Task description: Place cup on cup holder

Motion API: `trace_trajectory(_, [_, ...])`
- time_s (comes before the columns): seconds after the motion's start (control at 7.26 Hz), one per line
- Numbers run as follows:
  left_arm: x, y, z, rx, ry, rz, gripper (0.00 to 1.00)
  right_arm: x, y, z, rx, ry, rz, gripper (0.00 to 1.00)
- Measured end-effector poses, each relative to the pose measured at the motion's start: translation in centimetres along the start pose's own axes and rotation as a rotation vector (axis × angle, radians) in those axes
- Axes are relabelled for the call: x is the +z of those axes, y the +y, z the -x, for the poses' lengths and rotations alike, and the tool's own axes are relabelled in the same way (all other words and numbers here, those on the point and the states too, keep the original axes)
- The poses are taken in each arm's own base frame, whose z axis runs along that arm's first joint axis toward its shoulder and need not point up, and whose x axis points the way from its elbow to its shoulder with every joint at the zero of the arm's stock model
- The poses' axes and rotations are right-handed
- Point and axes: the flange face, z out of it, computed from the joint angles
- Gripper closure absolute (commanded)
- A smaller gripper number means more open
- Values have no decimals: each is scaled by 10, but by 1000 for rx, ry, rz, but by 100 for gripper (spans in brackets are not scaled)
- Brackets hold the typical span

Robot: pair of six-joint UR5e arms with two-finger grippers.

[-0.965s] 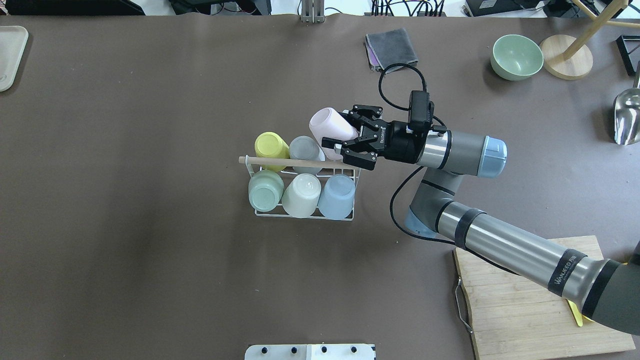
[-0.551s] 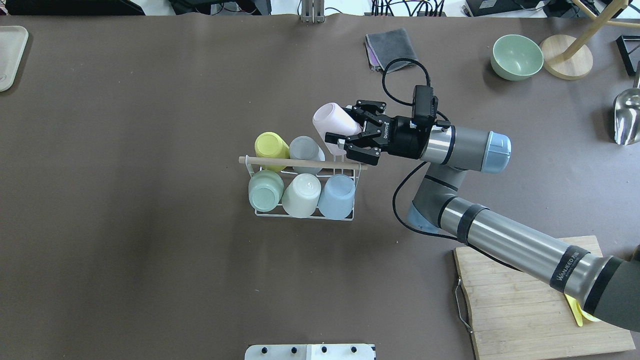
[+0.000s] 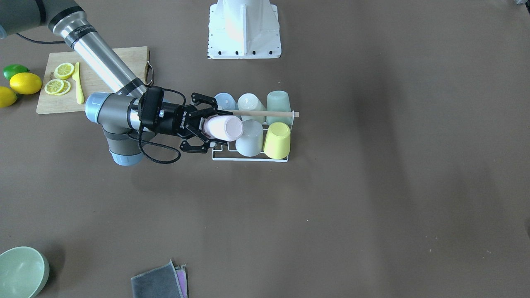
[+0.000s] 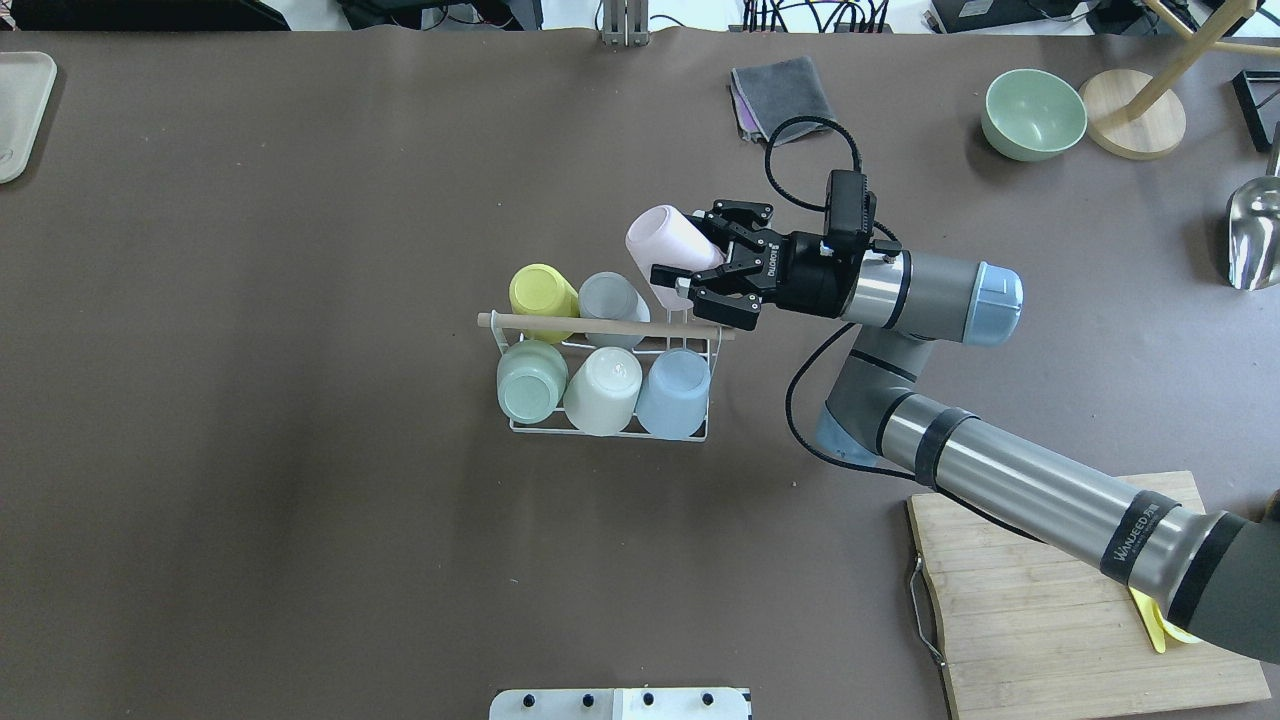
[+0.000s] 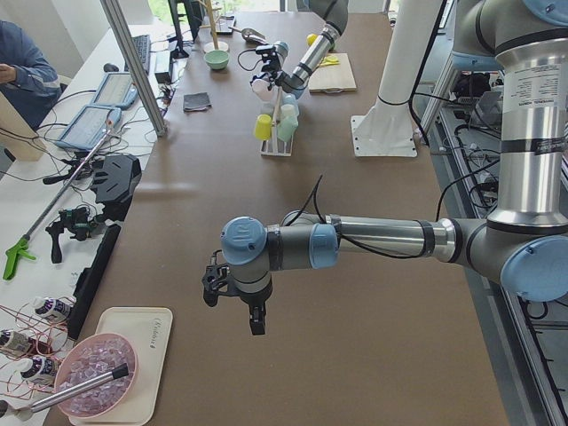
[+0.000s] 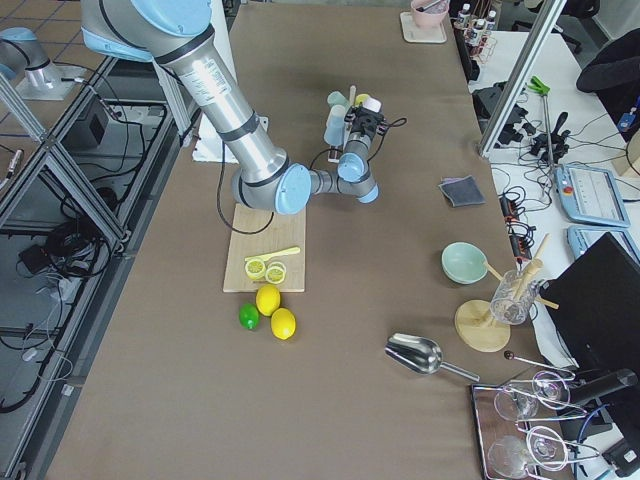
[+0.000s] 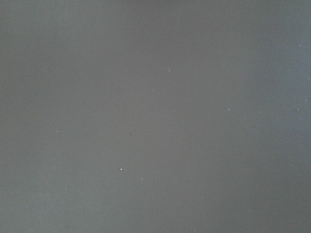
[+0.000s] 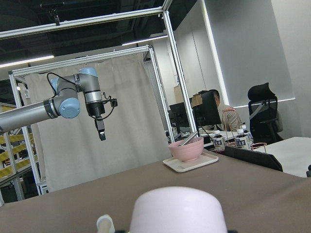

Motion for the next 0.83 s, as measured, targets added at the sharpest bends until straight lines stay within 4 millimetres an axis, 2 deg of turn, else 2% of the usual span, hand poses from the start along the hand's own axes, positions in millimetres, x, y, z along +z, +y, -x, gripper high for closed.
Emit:
trace_trajectory(0.41, [0, 0, 0, 0, -1, 0, 2, -2, 2, 1, 4, -8, 9, 100])
trace_trajectory(0.55, [0, 0, 0, 0, -1, 0, 2, -2, 2, 1, 7, -9, 9, 70])
trace_trajectory(0.69, [0, 0, 0, 0, -2, 0, 2, -2, 2, 1, 13, -9, 10, 23])
trace_trajectory(0.83, [0, 0, 0, 0, -2, 0, 2, -3, 2, 1, 19, -10, 11, 0])
